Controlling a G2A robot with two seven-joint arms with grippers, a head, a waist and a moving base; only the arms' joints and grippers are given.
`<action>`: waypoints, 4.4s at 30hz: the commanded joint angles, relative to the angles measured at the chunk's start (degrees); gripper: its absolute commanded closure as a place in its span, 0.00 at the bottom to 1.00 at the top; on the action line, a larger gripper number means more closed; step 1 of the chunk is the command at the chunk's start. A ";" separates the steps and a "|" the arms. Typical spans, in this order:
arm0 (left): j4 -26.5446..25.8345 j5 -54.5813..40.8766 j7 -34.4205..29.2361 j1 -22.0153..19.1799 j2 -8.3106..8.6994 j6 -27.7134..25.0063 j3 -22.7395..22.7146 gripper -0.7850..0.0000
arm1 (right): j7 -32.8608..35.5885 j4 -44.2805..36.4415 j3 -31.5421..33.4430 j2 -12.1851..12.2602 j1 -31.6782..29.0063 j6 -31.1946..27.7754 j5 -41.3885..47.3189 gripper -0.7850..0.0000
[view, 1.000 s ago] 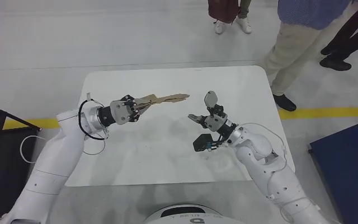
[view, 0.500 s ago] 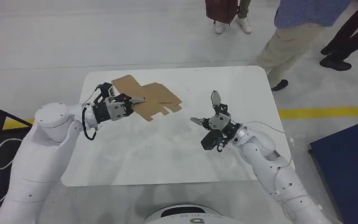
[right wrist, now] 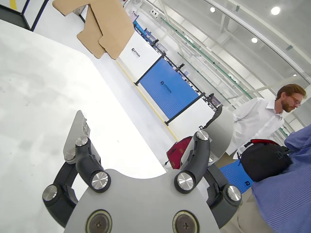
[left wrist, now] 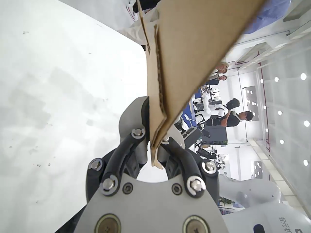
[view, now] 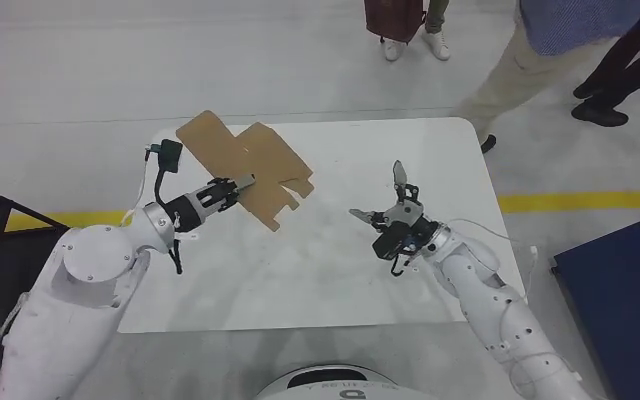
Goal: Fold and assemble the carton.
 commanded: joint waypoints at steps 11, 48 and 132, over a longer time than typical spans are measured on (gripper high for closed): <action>-2.14 23.75 -0.81 -0.65 0.81 -13.27 0.97 1.00 | -6.24 7.68 1.35 -0.67 1.03 -7.45 19.63 0.00; 3.07 15.69 -24.21 -9.80 2.01 -38.75 5.20 1.00 | -7.31 24.96 -27.49 -2.11 22.02 -50.01 61.18 0.57; 7.13 18.09 -21.97 -9.17 3.44 -35.82 -1.46 0.00 | -10.94 19.27 -49.30 6.59 30.15 -50.01 91.91 1.00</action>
